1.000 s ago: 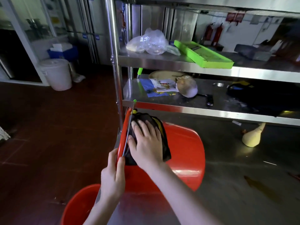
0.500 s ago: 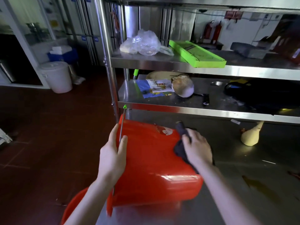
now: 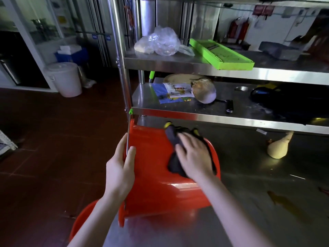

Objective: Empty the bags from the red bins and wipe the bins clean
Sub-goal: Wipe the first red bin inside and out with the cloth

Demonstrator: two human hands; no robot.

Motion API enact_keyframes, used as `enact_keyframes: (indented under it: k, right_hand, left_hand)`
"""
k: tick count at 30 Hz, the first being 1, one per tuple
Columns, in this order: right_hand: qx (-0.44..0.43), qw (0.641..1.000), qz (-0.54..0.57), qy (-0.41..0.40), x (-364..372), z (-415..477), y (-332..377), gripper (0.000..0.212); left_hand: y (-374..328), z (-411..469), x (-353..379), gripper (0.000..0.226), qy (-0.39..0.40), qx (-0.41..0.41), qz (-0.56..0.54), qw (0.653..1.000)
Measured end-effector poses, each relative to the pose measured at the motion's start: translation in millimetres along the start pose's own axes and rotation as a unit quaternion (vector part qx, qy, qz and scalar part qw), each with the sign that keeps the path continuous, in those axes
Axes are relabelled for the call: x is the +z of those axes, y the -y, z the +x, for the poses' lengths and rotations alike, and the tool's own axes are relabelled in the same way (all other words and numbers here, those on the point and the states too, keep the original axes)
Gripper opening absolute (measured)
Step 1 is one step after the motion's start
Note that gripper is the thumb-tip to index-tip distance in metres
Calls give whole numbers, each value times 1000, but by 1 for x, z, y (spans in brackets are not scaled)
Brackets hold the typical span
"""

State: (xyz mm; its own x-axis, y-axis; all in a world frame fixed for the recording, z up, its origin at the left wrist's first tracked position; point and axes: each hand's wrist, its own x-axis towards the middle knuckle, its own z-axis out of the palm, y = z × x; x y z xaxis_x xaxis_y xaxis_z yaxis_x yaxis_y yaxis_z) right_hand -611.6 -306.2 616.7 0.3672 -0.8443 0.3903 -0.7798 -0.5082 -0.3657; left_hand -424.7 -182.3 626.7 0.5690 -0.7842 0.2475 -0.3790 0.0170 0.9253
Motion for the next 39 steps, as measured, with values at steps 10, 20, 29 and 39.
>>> enact_keyframes:
  k: [10, 20, 29, 39]
  right_hand:
    - [-47, 999, 1, 28, 17, 24, 76, 41]
    - [157, 983, -15, 93, -12, 20, -31, 42]
    - [-29, 997, 7, 74, 22, 32, 95, 46]
    - [-102, 994, -26, -30, 34, -36, 97, 54]
  left_hand:
    - [15, 0, -7, 45, 28, 30, 16, 999]
    - [27, -20, -13, 50, 24, 53, -4, 998]
    - [34, -25, -20, 45, 32, 65, 8, 997]
    - [-32, 73, 2, 74, 86, -59, 97, 990]
